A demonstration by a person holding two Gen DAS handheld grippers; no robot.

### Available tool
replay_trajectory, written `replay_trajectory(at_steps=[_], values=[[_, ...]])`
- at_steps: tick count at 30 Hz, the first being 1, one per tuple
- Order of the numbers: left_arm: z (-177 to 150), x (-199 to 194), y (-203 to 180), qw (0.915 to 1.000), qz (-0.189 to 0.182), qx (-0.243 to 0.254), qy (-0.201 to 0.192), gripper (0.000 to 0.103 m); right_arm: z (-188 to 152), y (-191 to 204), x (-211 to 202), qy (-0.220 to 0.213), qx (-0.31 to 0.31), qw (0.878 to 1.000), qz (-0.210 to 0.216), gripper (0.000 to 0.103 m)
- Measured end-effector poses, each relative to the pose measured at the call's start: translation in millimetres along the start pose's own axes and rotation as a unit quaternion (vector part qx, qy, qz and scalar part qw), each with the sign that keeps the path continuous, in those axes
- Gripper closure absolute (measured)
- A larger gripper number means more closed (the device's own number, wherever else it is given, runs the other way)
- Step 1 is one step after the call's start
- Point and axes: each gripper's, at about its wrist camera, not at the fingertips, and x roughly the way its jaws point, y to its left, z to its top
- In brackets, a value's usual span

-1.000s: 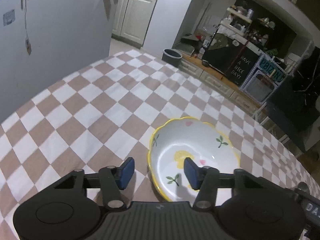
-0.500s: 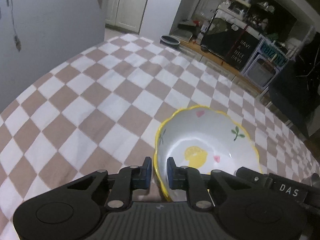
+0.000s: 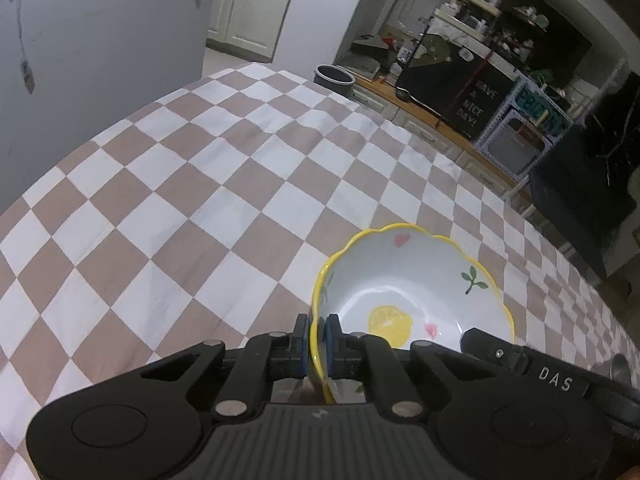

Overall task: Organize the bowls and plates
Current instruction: 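Close the left gripper on the lemon bowl rim while the right gripper grips it too, then lift and carry the lemon bowl with both grippers toward the cream bowl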

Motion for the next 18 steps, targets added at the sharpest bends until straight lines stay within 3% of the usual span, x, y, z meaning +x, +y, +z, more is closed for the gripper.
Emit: replay_trajectory(at_steps=[11, 18], values=[[-10, -27, -19, 0.9984, -0.008, 0.056, -0.004, 0.095, -15, -4, -33, -0.009, -0.004, 1.000, -0.007, 0.094], [-20, -66, -34, 0.9963, -0.038, 0.072, -0.027, 0.095, -26, -5, -79, -0.037, -0.001, 0.999, -0.011, 0.094]])
